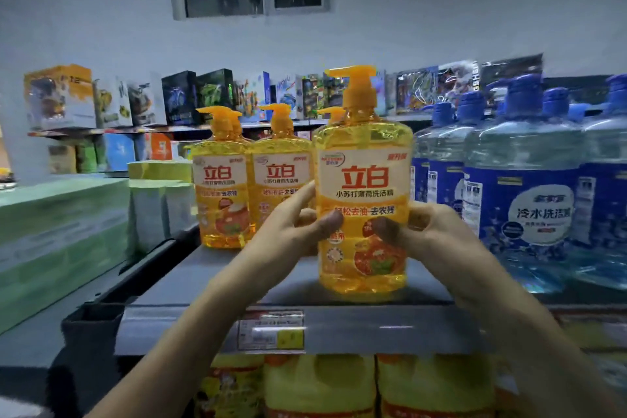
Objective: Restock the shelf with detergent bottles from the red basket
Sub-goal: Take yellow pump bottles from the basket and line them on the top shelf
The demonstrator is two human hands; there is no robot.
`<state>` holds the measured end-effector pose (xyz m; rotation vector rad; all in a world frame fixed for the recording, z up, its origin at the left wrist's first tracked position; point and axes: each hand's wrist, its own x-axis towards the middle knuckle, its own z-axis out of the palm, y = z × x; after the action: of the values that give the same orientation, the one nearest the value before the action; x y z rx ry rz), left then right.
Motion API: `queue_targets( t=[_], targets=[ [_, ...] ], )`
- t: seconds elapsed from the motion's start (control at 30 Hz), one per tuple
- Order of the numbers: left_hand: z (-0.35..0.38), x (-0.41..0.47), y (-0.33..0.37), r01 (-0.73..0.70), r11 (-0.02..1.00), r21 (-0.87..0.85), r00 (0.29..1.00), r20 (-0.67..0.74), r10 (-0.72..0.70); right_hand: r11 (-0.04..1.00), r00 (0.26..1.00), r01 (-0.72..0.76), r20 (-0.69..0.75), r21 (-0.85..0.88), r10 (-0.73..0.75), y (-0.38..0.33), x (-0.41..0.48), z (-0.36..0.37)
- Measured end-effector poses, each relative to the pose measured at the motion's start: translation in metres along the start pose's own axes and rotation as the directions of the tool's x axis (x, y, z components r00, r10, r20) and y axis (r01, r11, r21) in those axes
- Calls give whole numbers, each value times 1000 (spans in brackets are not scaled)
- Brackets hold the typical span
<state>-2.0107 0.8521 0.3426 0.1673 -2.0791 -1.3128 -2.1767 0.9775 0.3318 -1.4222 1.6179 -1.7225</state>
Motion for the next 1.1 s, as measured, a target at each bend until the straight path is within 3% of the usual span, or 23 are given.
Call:
queue_targets(
  t=[0.17, 0.23, 0.3, 0.37, 0.43, 0.57, 0.8, 0.9, 1.03, 1.1],
  targets=[
    [-5, 18, -17, 67, 997, 41, 997, 33, -68, 994, 994, -105, -14, 2, 105, 6, 12, 4],
    [-5, 22, -17, 118, 980, 159, 992, 30, -124, 990, 990, -132, -62, -47, 129, 5, 11, 8],
    [-2, 17, -16, 156, 888, 432, 987, -24, -161, 957, 974, -172, -187, -231, 130, 3, 3, 16],
    [3, 7, -19, 182, 714, 676, 982, -85, -169, 827, 956, -210, -287, -521, 62, 4, -5, 22],
    [8, 2, -23, 207, 604, 770, 975, -111, -192, 700, 959, -240, -277, -673, 62, 2, -10, 27],
    [8, 23, -31, 229, 484, 845, 965, -131, -227, 627, 964, -260, -230, -734, 130, 2, 13, 23],
    [9, 63, -40, 246, 363, 899, 958, -169, -230, 567, 968, -252, -200, -784, 153, 16, 70, 25],
    [3, 66, -39, 185, 266, 946, 976, -145, -164, 525, 966, -252, -181, -813, 184, 16, 87, 27],
    [-27, 52, -44, 196, 207, 958, 979, -203, 9, 469, 956, -268, -170, -842, 241, 12, 103, 33],
    [-43, 44, -50, 220, 221, 950, 974, -228, 12, 459, 950, -275, -166, -845, 263, 13, 107, 35]
  ],
)
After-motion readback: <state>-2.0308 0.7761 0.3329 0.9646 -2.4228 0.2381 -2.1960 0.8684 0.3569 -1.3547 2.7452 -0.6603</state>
